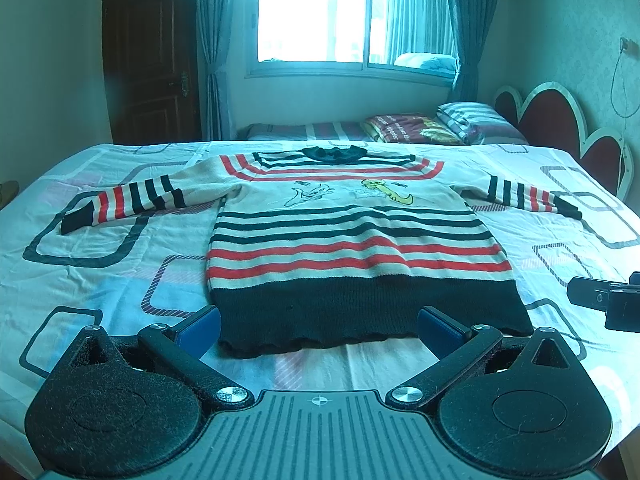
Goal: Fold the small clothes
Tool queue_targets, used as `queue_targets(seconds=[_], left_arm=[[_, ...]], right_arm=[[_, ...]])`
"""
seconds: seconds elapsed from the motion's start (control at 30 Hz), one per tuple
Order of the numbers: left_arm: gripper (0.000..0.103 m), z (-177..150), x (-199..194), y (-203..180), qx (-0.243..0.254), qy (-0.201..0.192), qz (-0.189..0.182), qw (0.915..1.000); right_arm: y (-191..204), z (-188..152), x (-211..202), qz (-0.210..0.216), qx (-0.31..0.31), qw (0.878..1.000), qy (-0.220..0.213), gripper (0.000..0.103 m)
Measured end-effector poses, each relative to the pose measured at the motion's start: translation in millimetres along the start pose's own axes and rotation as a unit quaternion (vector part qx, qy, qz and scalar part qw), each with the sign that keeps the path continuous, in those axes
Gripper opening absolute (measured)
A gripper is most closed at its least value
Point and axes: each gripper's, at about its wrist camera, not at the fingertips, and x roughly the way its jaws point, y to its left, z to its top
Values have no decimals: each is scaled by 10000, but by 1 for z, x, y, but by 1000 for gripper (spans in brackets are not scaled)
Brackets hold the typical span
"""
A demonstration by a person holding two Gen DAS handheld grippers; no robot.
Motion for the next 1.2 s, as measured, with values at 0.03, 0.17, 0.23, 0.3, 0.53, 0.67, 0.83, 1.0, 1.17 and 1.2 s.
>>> queue_targets(seconds=[0.03,0.17,0.23,0.3,0.53,0.67,0.83,1.0,1.17,1.2], left_arm=[[103,0,0,2,-6,9,17,10000],[103,3,6,6,-107,50,243,9996],[103,7,13,12,-190,63,170,9997],[103,14,26,17,-189,133,-8,9997],[103,56,92,32,-66,-53,-70,9999],[103,84,147,47,-183,-54,99,9998],[103,108,206,67,-413,169,504,9977],[103,108,246,80,-541,352,600,9961],[103,103,271,85,-581,478,675,9949],[103,103,274,86,-600,488,674,9947]], right_arm=[[0,0,0,-1,2,10000,-1,102],[-4,2,5,21,165,9999,41,102],[-13,5,10,37,294,9996,11,102],[-31,9,17,97,522,9986,-69,102],[-132,42,75,51,2115,9762,-480,100],[-194,67,131,-113,2819,9565,-748,99],[-263,81,210,-235,3742,9234,-819,98],[-298,78,277,-93,4341,8980,-708,79],[-316,62,316,145,5092,8594,-444,49],[-317,60,319,200,5148,8556,-502,49]])
